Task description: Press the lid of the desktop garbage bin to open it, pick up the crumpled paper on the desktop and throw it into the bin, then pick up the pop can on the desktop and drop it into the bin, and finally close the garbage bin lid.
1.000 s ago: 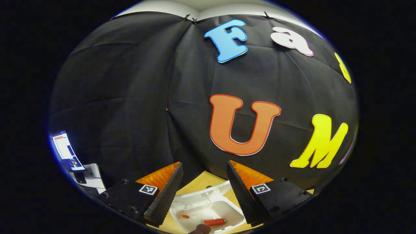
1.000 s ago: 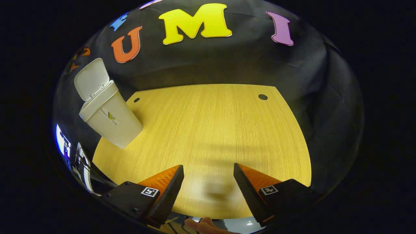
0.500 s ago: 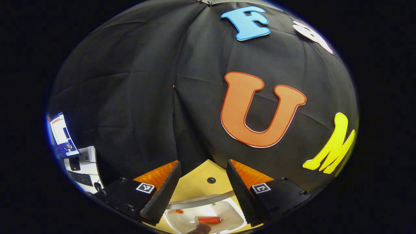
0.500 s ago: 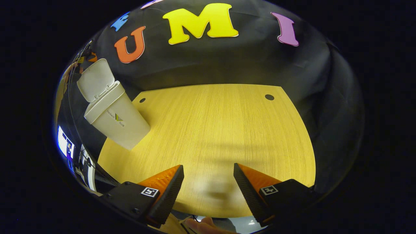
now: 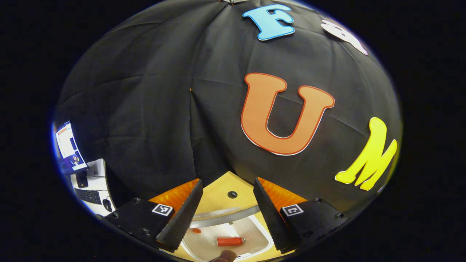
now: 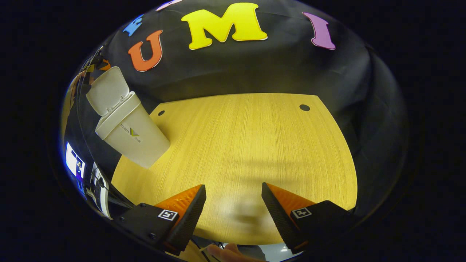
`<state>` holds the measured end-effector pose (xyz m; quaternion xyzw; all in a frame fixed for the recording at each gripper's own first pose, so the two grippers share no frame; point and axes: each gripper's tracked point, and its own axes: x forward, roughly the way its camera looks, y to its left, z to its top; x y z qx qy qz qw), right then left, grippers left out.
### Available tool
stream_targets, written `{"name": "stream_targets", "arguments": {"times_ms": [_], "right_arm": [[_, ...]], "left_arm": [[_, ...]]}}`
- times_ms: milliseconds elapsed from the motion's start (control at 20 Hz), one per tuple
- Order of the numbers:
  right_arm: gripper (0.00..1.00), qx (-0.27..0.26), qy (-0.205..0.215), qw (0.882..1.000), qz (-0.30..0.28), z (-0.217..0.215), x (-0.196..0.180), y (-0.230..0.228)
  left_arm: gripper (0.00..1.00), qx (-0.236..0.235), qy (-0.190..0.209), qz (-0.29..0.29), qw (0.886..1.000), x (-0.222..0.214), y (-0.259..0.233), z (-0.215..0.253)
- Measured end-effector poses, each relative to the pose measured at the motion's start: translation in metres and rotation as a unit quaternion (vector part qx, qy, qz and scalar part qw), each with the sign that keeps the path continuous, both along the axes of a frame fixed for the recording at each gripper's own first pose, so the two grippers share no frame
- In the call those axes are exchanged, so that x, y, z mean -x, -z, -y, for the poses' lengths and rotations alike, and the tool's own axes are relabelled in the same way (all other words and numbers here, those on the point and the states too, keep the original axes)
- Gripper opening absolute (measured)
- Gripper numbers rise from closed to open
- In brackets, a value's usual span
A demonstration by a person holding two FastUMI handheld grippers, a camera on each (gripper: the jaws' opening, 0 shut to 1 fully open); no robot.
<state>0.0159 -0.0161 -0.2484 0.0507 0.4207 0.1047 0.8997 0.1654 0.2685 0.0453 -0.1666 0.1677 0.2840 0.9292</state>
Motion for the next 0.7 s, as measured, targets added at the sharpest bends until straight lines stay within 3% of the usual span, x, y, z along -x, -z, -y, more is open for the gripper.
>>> {"name": "stream_targets", "arguments": {"times_ms": [250, 450, 700], "right_arm": [[0.97, 0.017, -0.029, 0.999, 0.010, -0.001, 0.004, 0.001], [0.97, 0.042, -0.056, 0.997, 0.037, -0.003, 0.002, -0.002], [0.97, 0.049, -0.082, 0.994, 0.048, -0.008, 0.008, -0.001]], "left_arm": [[1.00, -0.015, -0.004, -0.007, 1.000, 0.024, 0.028, 0.035], [0.92, -0.031, 0.000, -0.017, 0.999, 0.031, 0.052, 0.072], [0.93, -0.031, 0.001, -0.018, 0.999, 0.036, 0.084, 0.094]]}}
